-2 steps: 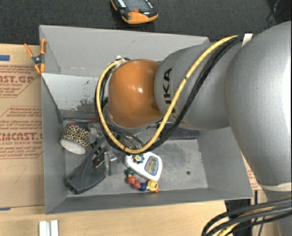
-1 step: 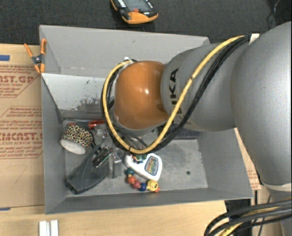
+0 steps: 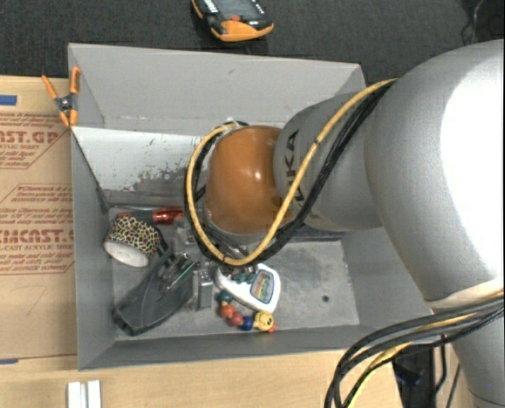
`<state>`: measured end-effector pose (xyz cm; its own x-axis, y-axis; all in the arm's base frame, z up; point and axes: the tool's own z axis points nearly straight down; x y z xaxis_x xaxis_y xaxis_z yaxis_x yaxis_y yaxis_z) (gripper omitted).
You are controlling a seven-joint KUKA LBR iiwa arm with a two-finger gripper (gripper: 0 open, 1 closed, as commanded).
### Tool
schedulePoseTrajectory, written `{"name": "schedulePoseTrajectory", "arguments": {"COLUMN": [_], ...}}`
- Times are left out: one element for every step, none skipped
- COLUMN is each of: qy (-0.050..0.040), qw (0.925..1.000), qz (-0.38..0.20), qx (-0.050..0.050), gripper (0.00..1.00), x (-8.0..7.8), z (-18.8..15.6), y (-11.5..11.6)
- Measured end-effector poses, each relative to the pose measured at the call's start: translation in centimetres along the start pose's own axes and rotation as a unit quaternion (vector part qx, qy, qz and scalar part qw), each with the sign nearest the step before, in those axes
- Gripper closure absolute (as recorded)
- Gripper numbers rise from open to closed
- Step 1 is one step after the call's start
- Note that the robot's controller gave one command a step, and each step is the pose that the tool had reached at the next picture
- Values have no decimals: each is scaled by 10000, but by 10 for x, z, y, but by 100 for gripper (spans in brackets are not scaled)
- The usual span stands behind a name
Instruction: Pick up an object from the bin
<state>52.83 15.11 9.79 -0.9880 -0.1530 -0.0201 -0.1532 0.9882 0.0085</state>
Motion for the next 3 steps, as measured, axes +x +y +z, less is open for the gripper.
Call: {"name": "schedulePoseTrajectory", "arguments": {"qy": [-69,9,22], "qw": [9959,9997,9988], "qz": [-906,-262,-493], "qx": [0,-6,-2], "gripper": [0,0,0], "x": [27,18,25], "z": [24,-79,-185], "y": [-32,-15,-34]}}
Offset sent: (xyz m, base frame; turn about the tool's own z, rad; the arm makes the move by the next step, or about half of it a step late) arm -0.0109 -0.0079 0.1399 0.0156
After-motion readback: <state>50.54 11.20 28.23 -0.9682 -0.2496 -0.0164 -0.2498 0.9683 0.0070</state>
